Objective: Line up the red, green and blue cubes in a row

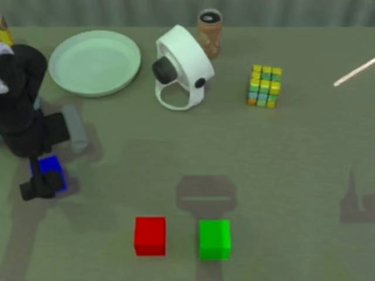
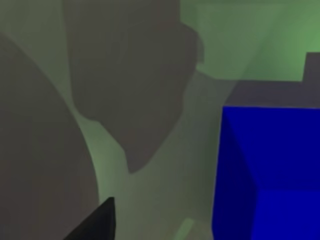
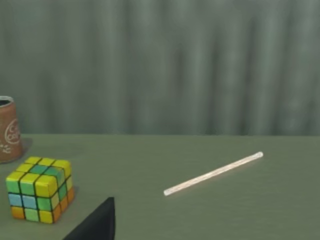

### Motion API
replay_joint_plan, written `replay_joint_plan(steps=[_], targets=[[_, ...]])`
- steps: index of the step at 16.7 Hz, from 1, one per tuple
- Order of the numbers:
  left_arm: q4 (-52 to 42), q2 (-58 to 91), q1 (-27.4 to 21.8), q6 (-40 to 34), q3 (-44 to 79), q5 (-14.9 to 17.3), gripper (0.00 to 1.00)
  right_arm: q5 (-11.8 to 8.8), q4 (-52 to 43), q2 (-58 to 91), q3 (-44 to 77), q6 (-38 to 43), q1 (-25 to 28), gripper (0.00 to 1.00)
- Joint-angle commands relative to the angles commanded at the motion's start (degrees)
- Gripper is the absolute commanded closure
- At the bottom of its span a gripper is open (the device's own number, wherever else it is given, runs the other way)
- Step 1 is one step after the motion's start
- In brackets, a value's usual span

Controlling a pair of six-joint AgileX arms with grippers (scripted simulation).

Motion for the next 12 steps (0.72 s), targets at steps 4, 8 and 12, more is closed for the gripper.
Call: replay_joint_plan(steps=[4, 8, 12], targets=[[2.89, 1.53, -0.02, 0.02, -1.81, 0.01, 0.00, 0.00, 0.00, 0.00, 0.00, 0.00, 0.00, 0.00], [2.89, 1.53, -0.02, 0.02, -1.81, 0.01, 0.15, 0.00, 0.00, 0.00, 0.00, 0.00, 0.00, 0.00], [2.89, 1.53, -0.02, 0.02, -1.81, 0.01, 0.45, 0.00, 0.00, 0.00, 0.00, 0.00, 0.00, 0.00]])
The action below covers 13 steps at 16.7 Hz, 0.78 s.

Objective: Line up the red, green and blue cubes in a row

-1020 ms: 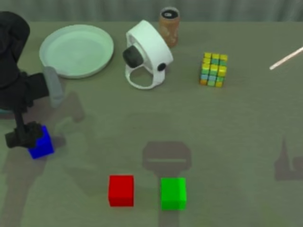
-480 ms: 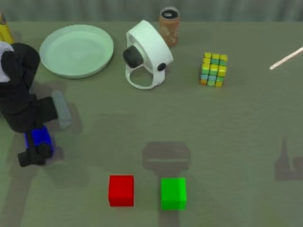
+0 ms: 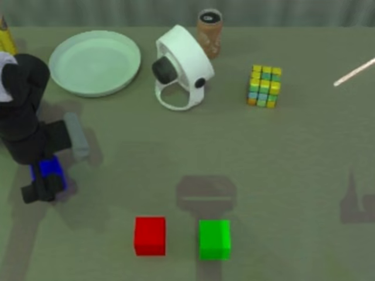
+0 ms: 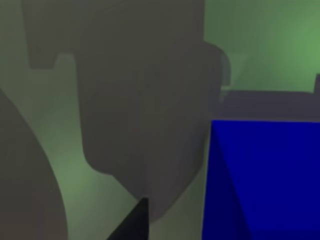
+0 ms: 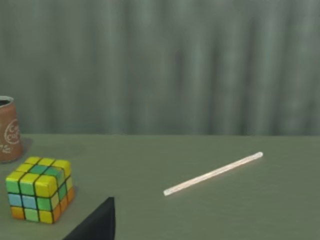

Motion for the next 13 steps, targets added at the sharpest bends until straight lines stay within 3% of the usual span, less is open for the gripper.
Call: replay_joint_plan(steps=[7, 13], targets=[[0.00, 0.00, 0.00, 0.00, 0.00, 0.00, 0.98, 0.00, 0.00, 0.00, 0.00, 0.00, 0.00, 0.00], [0.00, 0.00, 0.00, 0.00, 0.00, 0.00, 1.00, 0.00, 0.00, 0.00, 0.00, 0.00, 0.00, 0.00]])
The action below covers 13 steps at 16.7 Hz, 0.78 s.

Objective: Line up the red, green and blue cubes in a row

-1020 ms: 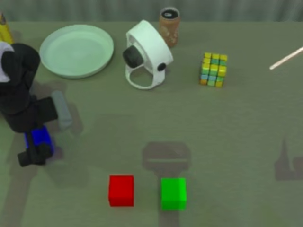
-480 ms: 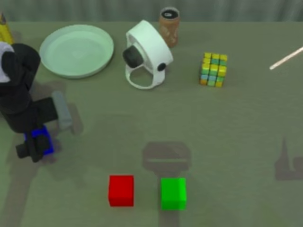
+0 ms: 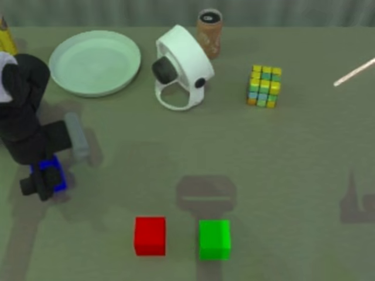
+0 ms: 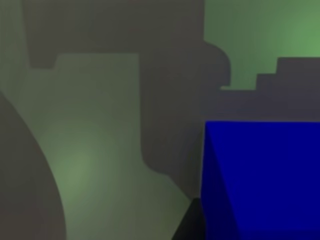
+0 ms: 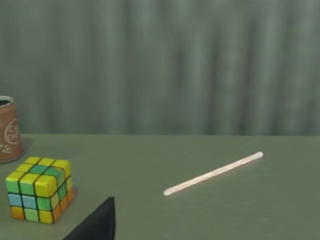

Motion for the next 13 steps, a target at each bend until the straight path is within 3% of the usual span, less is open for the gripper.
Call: replay_joint_plan(steps=[5, 13], targets=[[-1.54, -0.99, 0.03, -0.09, 0.71, 0.15, 1.00, 0.00, 0.00, 0.00, 0.00, 0.00, 0.00, 0.00], [-15.33, -7.42, 1.07, -0.40, 7.98, 0.10, 1.00, 0.00, 0.00, 0.00, 0.00, 0.00, 0.00, 0.00]])
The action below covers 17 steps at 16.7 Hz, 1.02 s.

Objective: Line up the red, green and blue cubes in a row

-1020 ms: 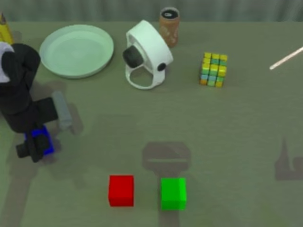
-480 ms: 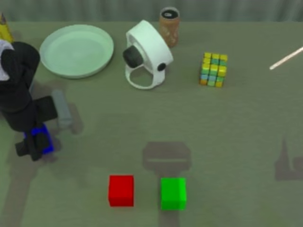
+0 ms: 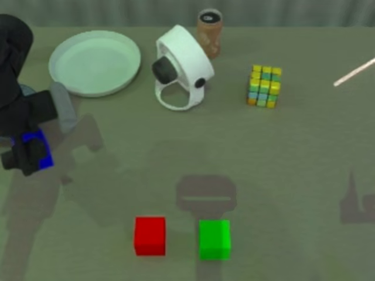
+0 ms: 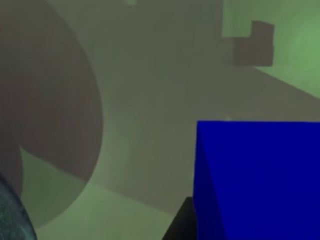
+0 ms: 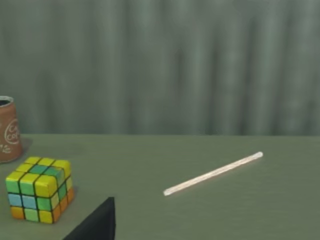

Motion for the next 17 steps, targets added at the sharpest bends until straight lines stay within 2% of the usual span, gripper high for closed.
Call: replay_joint_plan(steps=[5, 8, 11, 17], targets=[[-0.13, 0.61, -1.09, -0.34, 0.55, -0.01, 1.00, 0.00, 0.00, 0.00, 0.00, 0.00, 0.00, 0.00], [-2.01, 3.32, -6.80, -3.52, 4.82, 0.02, 1.00, 0.00, 0.00, 0.00, 0.00, 0.00, 0.00, 0.00], [-4.94, 7.31, -17.14, -9.26, 11.22, 0.06, 1.00, 0.00, 0.00, 0.00, 0.00, 0.00, 0.00, 0.00], [-11.20, 15.43, -43.09, -23.41, 25.30, 0.24, 1.00, 0.00, 0.00, 0.00, 0.00, 0.00, 0.00, 0.00]])
